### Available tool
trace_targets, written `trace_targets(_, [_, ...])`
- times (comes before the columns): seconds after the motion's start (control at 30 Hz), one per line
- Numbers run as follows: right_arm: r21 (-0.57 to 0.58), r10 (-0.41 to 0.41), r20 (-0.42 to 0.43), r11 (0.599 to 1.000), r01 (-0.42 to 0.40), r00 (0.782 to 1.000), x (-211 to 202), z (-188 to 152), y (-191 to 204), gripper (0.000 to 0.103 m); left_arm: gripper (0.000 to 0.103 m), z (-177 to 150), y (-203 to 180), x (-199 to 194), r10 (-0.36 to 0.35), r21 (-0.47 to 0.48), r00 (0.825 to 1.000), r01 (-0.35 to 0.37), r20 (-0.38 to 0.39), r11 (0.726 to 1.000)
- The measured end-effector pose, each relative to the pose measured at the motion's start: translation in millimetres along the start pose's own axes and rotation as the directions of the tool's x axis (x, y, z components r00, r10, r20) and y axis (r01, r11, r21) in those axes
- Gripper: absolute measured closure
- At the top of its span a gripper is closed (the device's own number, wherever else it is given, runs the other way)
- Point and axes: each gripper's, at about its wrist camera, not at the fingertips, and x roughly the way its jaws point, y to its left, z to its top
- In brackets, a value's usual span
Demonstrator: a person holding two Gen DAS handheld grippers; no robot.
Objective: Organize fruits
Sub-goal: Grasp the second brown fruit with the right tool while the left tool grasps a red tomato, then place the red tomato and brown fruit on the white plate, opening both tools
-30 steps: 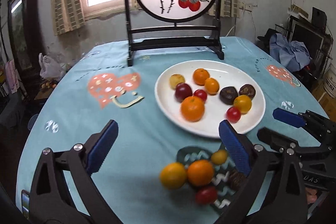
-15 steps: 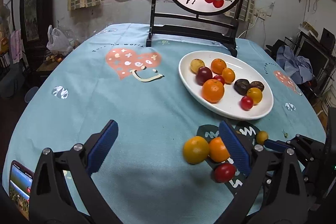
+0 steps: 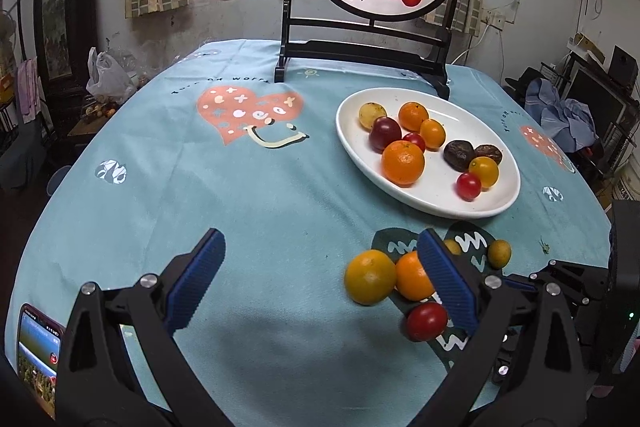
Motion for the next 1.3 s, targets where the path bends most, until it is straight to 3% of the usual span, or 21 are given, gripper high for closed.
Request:
trace_targets(0.13, [0.098,0.049,0.056,0.994,-0.054,0.997,-13.2,3.1,-14.9,0.059,0.005,-1.4,0.1,0.5,-0.012,-0.001,1.000,0.012,-0.013,1.000])
trace_targets(0.3, [0.262,0.036,0.168,0.962,-0.080,0.985,-38.6,5.0,-45.6,0.059,0.006,-17.4,-14.6,-2.5,-0.128,0.039,0.989,0.131,-0.079,0.991])
trace_targets(0.43, [0.334,0.047,0.165,0.937,-0.101,0.985,-40.2,3.0,-58.2,0.059,0.026,-40.5,-42.2,-4.8,-0.174,0.141,0.977,0.190,-0.122,0.972])
trace_targets(0.57, [0.341,0.047,0.150,0.935,-0.096,0.988,-38.4,1.6,-56.1,0.059,0.047,-56.1,-59.0,5.9,-0.197,0.168,0.960,0.231,-0.199,0.958])
trace_targets(0.77, [0.339,0.054,0.142,0.936,-0.099,0.988,-38.1,0.8,-54.4,0.059,0.056,-55.7,-62.8,22.7,-0.161,0.153,0.962,0.197,-0.221,0.968])
trace_targets(1.17, [0.351,0.058,0.153,0.930,-0.109,0.986,-43.2,-1.4,-56.4,0.059,0.058,-52.5,-69.2,39.4,-0.119,0.170,0.963,0.163,-0.243,0.972])
trace_targets(1.3, [0.356,0.054,0.160,0.928,-0.109,0.986,-45.0,-2.1,-57.7,0.059,0.065,-53.1,-69.6,39.3,-0.109,0.176,0.966,0.152,-0.233,0.973])
